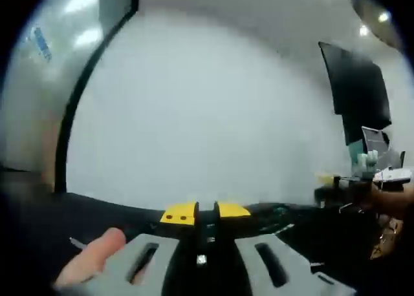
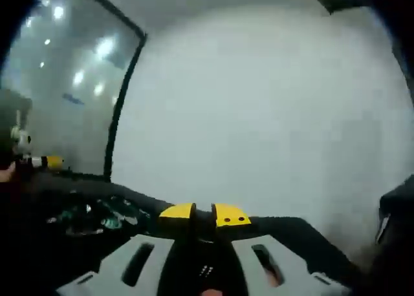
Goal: Pick up the tools and put them into their designated positions in the toolbox.
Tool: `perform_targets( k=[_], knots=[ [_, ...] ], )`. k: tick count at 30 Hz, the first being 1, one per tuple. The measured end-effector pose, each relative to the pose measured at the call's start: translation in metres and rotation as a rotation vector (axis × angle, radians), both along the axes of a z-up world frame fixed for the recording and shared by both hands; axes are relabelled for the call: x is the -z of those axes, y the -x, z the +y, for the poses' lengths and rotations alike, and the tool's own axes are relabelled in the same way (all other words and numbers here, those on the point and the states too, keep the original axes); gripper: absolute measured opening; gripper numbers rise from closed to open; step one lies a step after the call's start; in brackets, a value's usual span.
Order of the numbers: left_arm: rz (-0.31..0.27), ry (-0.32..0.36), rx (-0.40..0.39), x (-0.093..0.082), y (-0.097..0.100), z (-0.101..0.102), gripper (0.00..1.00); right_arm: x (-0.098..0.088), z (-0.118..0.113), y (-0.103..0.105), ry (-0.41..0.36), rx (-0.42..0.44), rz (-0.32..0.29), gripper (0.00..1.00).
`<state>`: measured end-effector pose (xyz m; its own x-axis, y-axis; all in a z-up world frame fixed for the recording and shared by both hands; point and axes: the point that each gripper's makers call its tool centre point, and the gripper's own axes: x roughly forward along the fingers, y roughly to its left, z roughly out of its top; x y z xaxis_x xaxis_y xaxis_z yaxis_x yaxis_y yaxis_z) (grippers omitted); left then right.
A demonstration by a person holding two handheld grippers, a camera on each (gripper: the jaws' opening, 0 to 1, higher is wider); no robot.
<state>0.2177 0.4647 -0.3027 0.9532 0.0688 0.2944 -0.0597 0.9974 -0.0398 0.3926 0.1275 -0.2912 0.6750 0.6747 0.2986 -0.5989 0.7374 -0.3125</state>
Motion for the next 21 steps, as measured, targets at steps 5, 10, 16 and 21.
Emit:
perform_targets(
  k=[5, 10, 16, 21],
  knots=[
    [0.097, 0.029, -0.034, 0.027, -0.006, 0.016, 0.09, -0.008, -0.002, 0.016, 0.070, 0.103, -0.205, 0.08],
    [0.047, 0.098, 0.043, 0.024, -0.009, 0.005, 0.09, 0.014, -0.002, 0.000, 0.140, 0.133, -0.109, 0.10],
    [0.048, 0.136, 0.067, 0.026, -0.011, 0.009, 0.09, 0.026, 0.005, -0.001, 0.193, 0.117, -0.090, 0.11],
    [0.073, 0.137, 0.077, 0.031, -0.012, 0.003, 0.09, 0.026, 0.003, 0.000, 0.186, 0.109, -0.079, 0.11]
  ],
)
